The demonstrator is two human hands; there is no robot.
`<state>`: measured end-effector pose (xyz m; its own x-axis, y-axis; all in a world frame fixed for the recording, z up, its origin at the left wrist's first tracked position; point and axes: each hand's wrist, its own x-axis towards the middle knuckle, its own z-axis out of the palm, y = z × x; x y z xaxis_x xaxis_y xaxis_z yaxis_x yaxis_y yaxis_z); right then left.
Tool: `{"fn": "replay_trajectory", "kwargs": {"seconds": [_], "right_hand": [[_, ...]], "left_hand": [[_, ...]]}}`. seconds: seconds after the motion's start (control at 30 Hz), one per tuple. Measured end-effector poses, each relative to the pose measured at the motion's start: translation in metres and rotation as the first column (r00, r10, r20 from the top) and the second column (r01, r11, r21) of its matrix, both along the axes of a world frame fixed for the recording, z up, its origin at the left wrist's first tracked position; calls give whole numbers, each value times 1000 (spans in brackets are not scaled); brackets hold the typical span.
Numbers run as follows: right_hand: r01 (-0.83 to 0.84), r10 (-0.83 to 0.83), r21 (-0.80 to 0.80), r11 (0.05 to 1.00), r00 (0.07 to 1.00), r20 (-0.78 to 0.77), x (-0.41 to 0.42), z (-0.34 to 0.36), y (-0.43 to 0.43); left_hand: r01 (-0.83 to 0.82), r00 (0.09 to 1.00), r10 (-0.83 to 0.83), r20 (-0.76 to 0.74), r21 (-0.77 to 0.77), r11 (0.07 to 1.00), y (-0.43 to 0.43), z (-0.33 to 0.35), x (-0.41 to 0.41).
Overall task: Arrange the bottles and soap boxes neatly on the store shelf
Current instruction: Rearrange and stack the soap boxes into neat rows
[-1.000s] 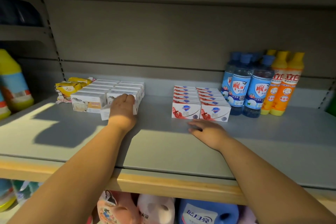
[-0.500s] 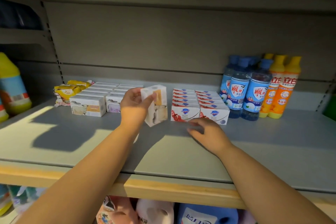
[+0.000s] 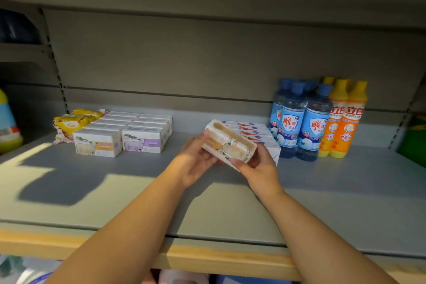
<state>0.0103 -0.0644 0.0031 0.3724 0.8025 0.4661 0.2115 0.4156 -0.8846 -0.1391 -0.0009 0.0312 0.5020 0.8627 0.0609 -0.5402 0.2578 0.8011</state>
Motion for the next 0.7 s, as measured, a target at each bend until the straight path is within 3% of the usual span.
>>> {"fn": "replay_trajectory", "kwargs": {"seconds": [0.07,0.17,0.3,0.4,0.47,0.53,0.6,0.7], "right_hand": [[90,-116,120,989,966,231,0,2,-3],[107,-297,355,929,789,538,3,3,-3],[78,-417,489,869,648,637,1,4,-1],[31,-435,520,854,590,680,1,4,-1],[-3,-336,440,898,641,690,2,3,-1],[12,-200,302,953,774,600,2,2,-4],[27,-76,131,991,920,384,3,3,-8],[-18,19,-17,1000,998,52,7,6,-10]], "left_hand": [[57,998,-57,19,-21,998,-2,-3,1],[118,987,-109,122,-72,990,-1,-7,1],[216,940,-209,269,5,976,-2,-6,-5],[210,933,-212,292,38,977,-5,-5,-9],[153,967,-168,193,94,984,-8,-2,-8],[43,998,-51,47,159,986,-11,-2,-6],[-63,989,99,-106,300,952,-11,-8,-5],[-20,872,311,-377,609,793,-18,-15,-5]]}}
